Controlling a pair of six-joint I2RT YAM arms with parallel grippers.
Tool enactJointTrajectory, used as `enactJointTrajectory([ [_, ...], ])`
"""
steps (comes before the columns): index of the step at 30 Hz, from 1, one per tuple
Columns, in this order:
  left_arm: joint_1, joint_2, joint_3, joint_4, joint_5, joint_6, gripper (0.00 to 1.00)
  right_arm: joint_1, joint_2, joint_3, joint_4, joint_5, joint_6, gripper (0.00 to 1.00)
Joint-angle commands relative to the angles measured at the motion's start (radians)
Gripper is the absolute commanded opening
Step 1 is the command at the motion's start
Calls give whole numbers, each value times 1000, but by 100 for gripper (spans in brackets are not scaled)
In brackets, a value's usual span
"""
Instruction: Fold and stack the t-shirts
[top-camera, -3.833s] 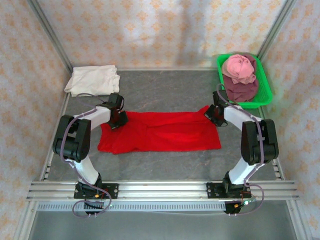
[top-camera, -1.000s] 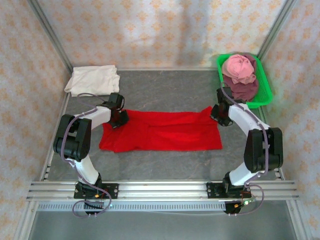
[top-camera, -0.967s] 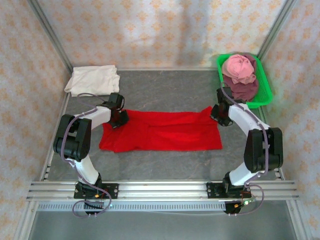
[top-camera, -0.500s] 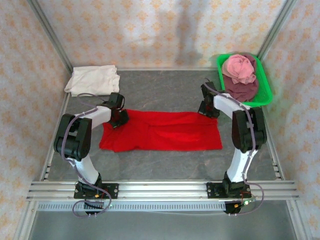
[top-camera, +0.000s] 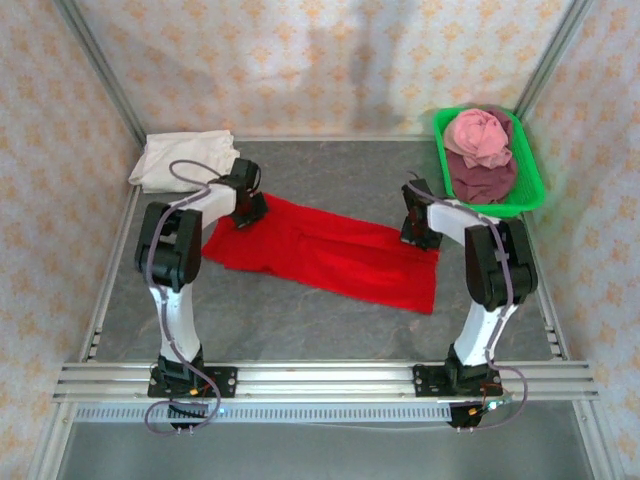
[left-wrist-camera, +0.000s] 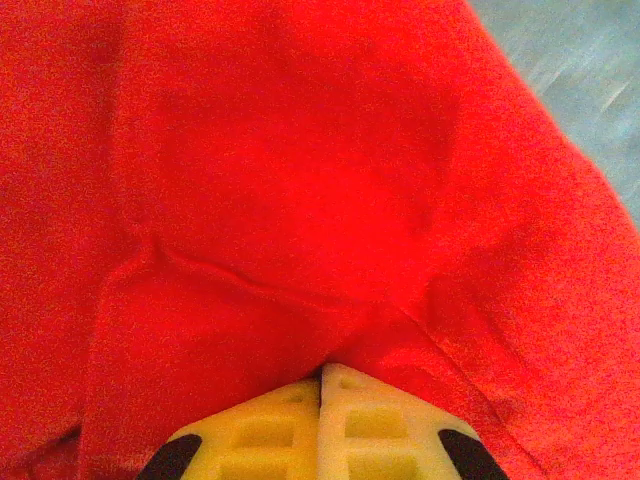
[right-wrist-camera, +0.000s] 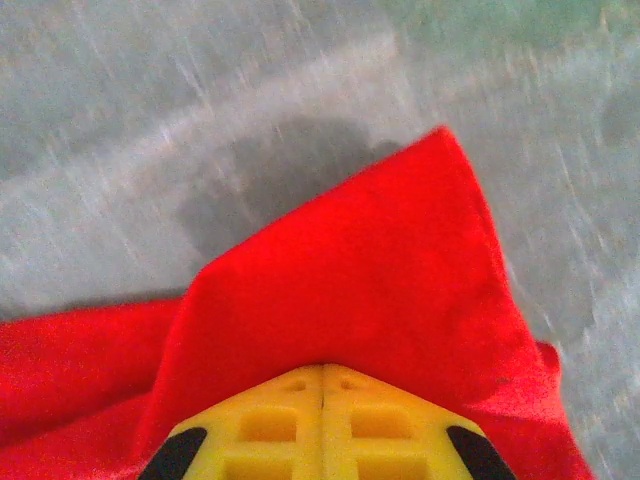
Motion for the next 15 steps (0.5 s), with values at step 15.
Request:
enactJointTrajectory([
  [15, -108, 444, 977, -322, 37, 126, 0, 245, -390, -183, -59, -306, 202, 3],
])
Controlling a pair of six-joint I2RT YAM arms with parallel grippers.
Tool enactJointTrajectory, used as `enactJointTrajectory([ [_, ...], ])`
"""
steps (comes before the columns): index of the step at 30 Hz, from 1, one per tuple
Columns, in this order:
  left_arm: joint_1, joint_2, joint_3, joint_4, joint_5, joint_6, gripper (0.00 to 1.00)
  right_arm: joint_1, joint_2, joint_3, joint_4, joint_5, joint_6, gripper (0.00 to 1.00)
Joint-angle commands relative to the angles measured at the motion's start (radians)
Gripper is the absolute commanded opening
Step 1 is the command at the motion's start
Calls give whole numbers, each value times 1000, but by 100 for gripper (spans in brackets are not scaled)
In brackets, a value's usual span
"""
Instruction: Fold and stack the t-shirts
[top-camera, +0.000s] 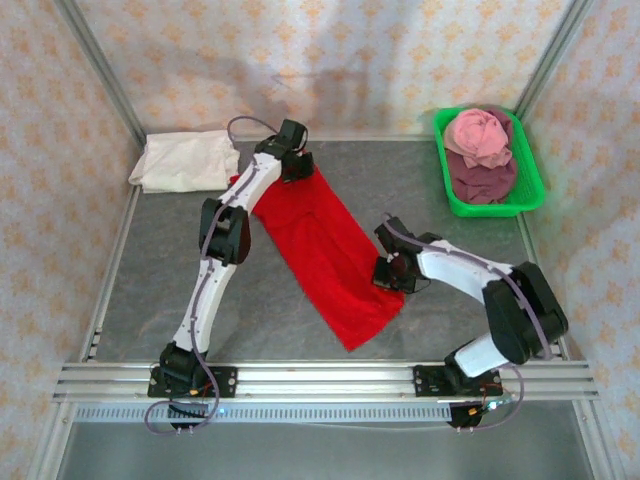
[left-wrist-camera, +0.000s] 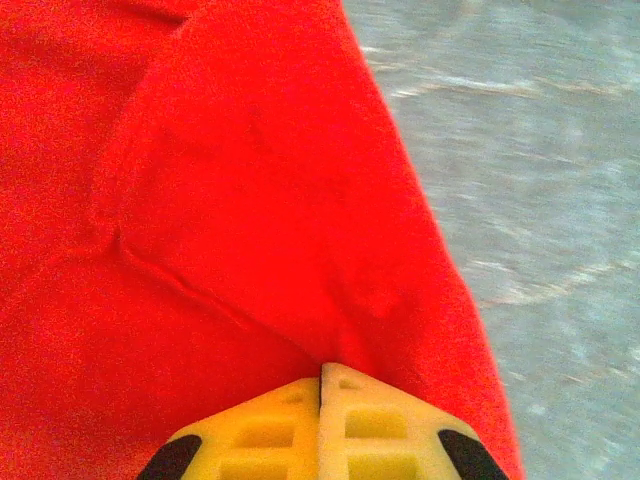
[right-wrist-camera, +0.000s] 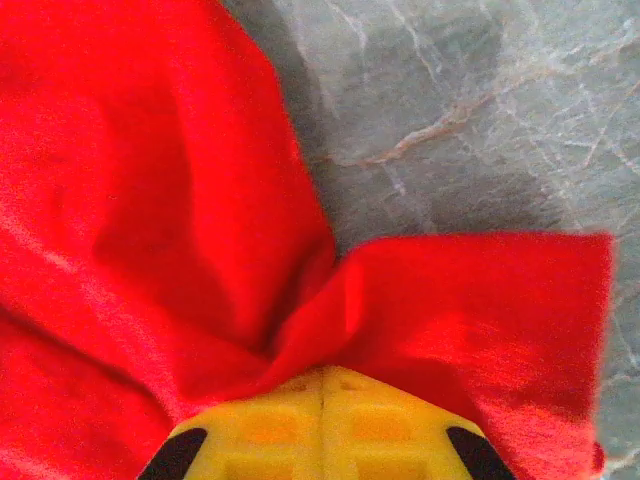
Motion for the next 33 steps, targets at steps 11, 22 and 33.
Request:
enactJointTrajectory([
  [11, 78, -530, -682, 117, -189, -93, 0, -96, 169, 416, -123, 133, -208, 3],
  [22, 96, -433, -762, 153, -170, -169, 0, -74, 410, 603, -13, 71, -250, 0],
  [33, 84, -77, -294, 15, 27, -114, 0, -135, 68, 242, 210, 196, -176, 1],
])
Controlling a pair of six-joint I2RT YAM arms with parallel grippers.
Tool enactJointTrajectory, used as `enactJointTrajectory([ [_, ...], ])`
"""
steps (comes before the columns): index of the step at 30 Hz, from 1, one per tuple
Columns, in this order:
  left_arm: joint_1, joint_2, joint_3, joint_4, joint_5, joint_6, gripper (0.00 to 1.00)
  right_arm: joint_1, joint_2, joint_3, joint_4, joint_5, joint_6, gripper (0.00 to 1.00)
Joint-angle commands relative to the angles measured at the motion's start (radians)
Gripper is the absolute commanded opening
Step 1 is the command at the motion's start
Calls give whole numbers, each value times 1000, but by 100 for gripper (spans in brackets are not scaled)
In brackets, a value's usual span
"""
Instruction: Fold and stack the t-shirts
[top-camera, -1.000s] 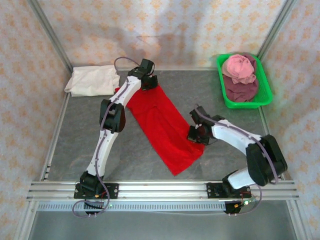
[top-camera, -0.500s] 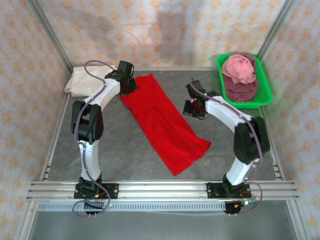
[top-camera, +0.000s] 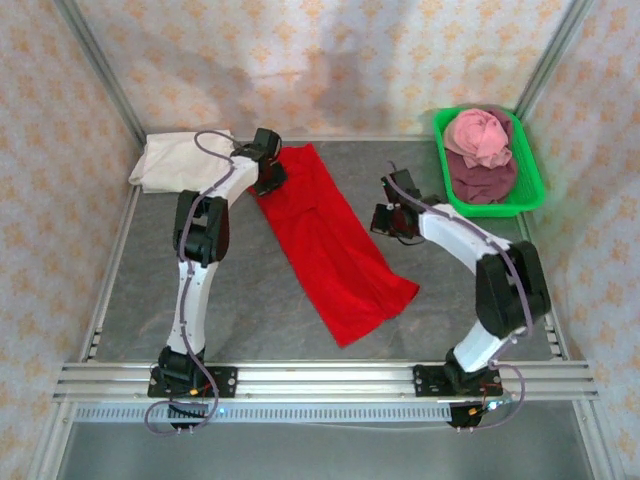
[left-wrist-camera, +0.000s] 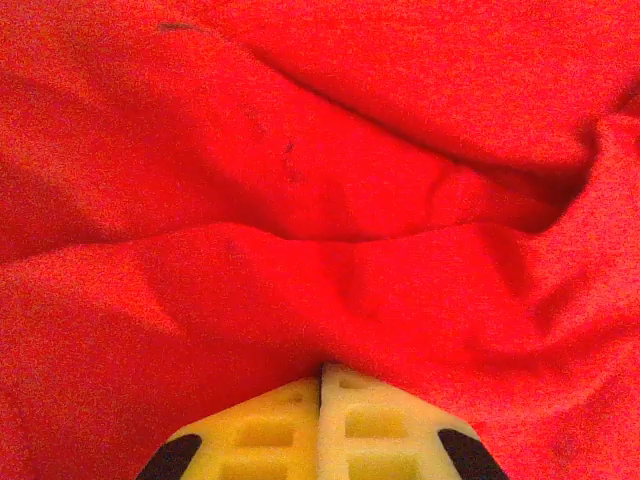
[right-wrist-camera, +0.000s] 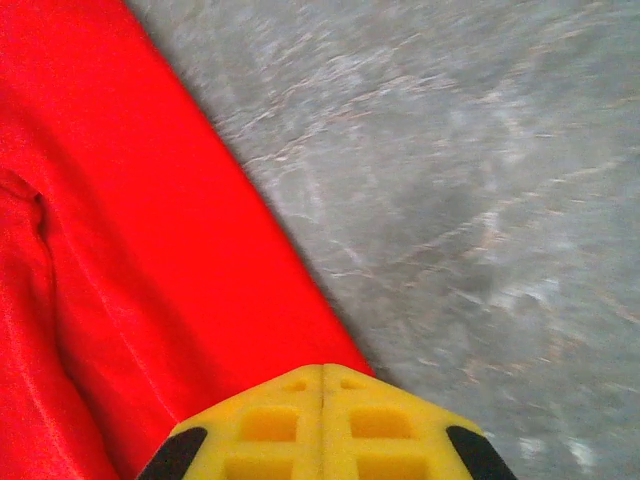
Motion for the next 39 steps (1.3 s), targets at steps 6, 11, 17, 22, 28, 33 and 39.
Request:
enactJointTrajectory([
  [6, -59, 452, 691, -49, 389, 58, 0, -23, -138, -171, 185, 56, 56, 2],
  [11, -76, 372, 688, 79, 385, 84, 0, -23, -84, -145, 181, -2, 73, 2],
  [17, -58, 100, 536, 44, 217, 182, 9, -24, 15, -67, 159, -55, 24, 3],
  [22, -77, -201, 142, 163, 126, 170, 10, -22, 158, 79, 85, -86, -31, 2],
  [28, -140, -354, -275, 289, 80, 98, 7, -10, 353, 261, 1, -63, -44, 0],
  [33, -151, -265, -281, 311, 81, 53, 5, -1, 473, 379, -40, -61, -25, 0],
  [39, -150, -55, -31, 193, 53, 47, 2, 2, 537, 413, -21, -39, 63, 0],
])
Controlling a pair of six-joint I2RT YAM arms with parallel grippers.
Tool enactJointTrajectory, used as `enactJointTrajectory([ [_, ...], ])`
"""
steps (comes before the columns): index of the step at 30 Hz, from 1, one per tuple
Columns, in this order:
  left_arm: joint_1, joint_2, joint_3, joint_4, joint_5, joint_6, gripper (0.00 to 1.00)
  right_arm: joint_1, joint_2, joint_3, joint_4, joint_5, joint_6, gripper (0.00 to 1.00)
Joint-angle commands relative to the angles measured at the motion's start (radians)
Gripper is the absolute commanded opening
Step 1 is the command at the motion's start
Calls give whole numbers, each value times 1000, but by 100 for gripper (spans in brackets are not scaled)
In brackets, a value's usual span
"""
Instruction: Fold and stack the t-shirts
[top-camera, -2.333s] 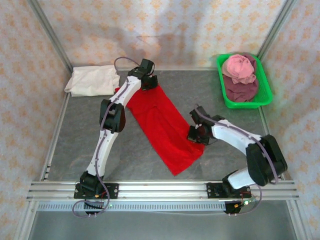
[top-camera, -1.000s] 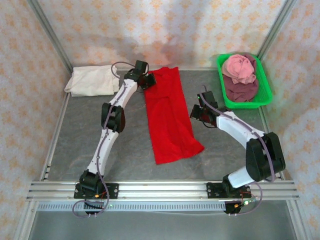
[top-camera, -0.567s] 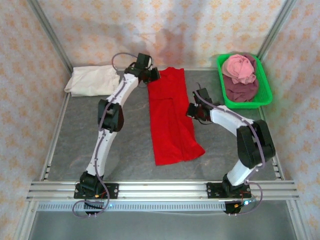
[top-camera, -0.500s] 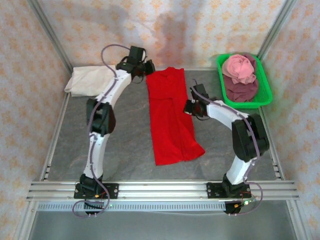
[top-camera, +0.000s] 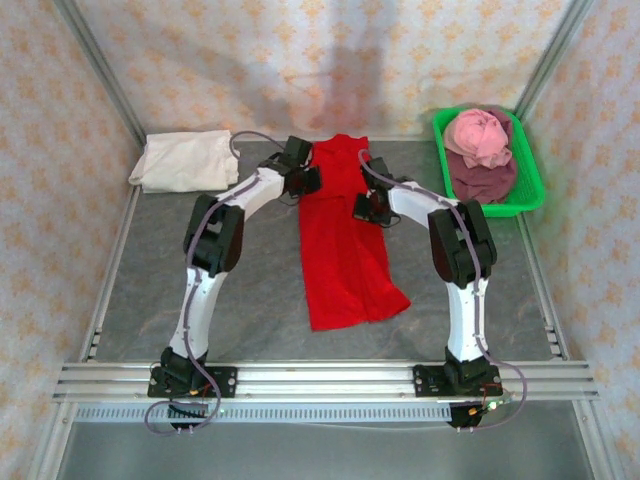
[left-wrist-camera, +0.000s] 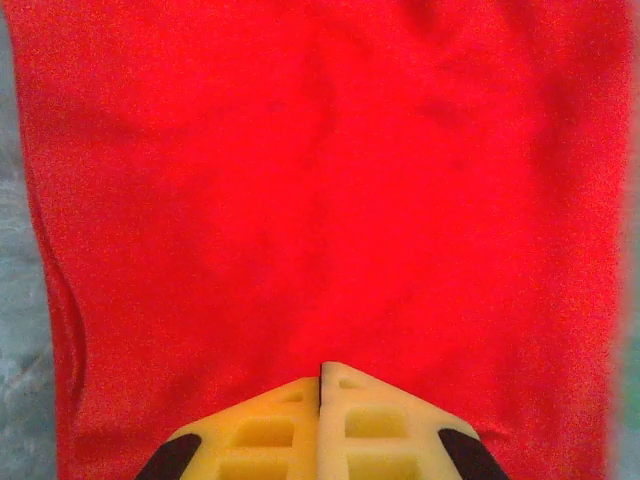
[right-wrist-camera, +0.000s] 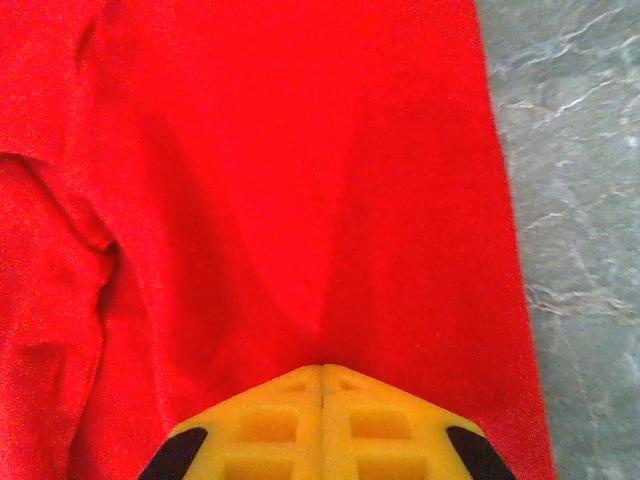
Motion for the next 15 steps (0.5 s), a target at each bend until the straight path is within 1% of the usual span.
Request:
enactJointTrajectory([
  [1, 14, 72, 191, -91, -48, -20, 2, 5, 46, 28, -23, 22, 74, 0],
  [4, 25, 227, 420, -230, -38, -38, 1, 5, 72, 29, -7, -5, 161, 0],
  [6, 36, 319, 547, -283, -8, -57, 1, 6, 70, -12, 68, -51, 241, 0],
  [7, 44, 349, 585, -291, 2, -69, 1, 7, 68, -31, 102, -61, 277, 0],
  [9, 62, 390, 614, -259, 32, -90, 1, 13, 72, -49, 155, -59, 331, 0],
  [12, 90, 408, 619, -205, 67, -110, 1, 15, 118, 10, 134, -45, 347, 0],
  [15, 109, 420, 661, -183, 71, -88, 1, 11, 140, 47, 161, -102, 406, 0],
])
